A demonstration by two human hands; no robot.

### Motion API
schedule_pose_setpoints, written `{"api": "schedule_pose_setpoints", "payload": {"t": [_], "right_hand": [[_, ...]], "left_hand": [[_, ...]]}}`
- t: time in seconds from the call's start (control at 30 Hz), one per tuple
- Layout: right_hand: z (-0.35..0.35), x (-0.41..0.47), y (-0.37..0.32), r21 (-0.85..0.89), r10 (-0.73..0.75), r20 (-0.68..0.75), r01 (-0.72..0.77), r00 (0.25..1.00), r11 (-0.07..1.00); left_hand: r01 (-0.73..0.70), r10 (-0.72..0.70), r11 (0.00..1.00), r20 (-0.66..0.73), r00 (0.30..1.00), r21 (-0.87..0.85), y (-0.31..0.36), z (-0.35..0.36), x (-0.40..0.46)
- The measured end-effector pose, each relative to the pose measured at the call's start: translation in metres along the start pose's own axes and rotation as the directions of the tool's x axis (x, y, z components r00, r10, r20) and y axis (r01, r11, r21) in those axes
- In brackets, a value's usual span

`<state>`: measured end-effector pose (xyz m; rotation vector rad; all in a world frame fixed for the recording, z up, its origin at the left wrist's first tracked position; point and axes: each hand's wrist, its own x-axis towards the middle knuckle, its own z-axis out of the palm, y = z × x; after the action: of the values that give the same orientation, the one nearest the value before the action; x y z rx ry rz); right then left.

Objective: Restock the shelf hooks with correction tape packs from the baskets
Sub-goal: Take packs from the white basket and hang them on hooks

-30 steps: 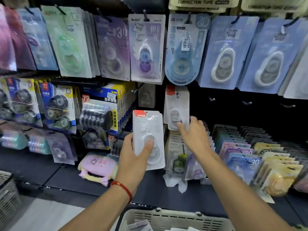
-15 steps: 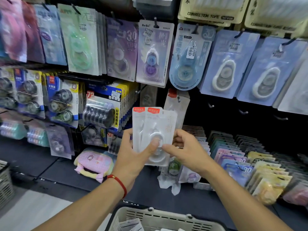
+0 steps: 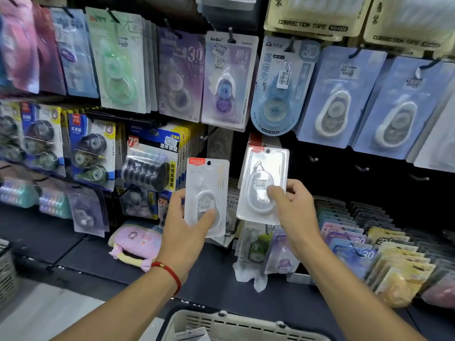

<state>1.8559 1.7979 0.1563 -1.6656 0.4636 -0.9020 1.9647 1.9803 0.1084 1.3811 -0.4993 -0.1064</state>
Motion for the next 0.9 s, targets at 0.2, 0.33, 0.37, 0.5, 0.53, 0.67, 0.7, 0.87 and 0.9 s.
{"api": "schedule_pose_setpoints", "payload": {"t": [0.2,0.33,0.37,0.5,0.53,0.67,0.7,0.87,0.9], "right_hand": [[0.006,0.001,0.004,-0.071,-0.021,-0.065,0.016,0.998,0.997],[-0.001,0.005,0.021,-0.449,0.105,-0.086,-0.133,0.991,0.884],[-0.002,0.004,0.023,-0.493,0.126,-0.086,-0.152,0.988,0.857],[0.005,-0.001,0.022,-0.254,0.183,0.177,-0.135,0.967,0.958],[0.007,-0.004,0.019,-0.193,0.169,0.265,-0.119,0.949,0.974],[0.01,-0.014,0.011,-0.118,0.073,0.377,-0.031,0.923,0.993],[0.01,-0.016,0.011,-0.095,0.063,0.358,-0.031,0.932,0.995],[0.001,-0.016,0.01,-0.032,0.065,0.145,-0.061,0.987,0.998],[-0.001,-0.015,0.009,-0.023,0.071,0.11,-0.069,0.991,0.997]], "left_hand": [[-0.006,0.005,1.0,-0.042,0.999,-0.015,0.004,0.002,0.002],[-0.012,0.012,1.0,-0.034,0.999,-0.001,0.005,0.003,0.001],[-0.009,0.008,1.0,-0.014,1.0,-0.011,0.003,0.004,0.0],[0.034,-0.024,0.996,0.125,0.992,-0.082,0.001,0.008,-0.002],[0.04,-0.025,0.995,0.159,0.987,-0.093,0.001,0.009,-0.003],[-0.047,0.051,0.999,0.253,0.966,-0.023,0.009,0.013,-0.009],[-0.076,0.068,0.997,0.258,0.964,0.024,0.01,0.013,-0.009],[0.004,-0.017,0.999,0.353,0.936,0.038,0.014,0.018,-0.018],[0.01,-0.019,1.0,0.394,0.919,0.026,0.015,0.019,-0.021]]}}
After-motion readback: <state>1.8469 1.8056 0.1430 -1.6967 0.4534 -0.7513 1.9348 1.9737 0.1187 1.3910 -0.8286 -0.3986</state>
